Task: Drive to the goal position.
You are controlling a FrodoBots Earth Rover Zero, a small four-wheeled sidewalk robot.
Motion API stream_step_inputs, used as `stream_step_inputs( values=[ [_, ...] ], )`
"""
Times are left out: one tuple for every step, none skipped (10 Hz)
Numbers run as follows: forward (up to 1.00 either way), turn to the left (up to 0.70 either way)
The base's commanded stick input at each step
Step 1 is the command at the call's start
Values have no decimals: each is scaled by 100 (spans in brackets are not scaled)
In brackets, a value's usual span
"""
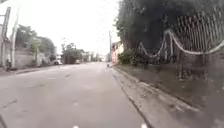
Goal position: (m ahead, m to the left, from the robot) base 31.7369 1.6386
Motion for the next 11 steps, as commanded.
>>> stream_step_inputs(
  values=[
    [100, 0],
    [100, 0],
    [100, 0],
    [100, 0],
    [100, 0],
    [100, 0],
    [100, 0],
    [100, 0],
    [100, 0],
    [100, 0],
    [100, 0]
  ],
)
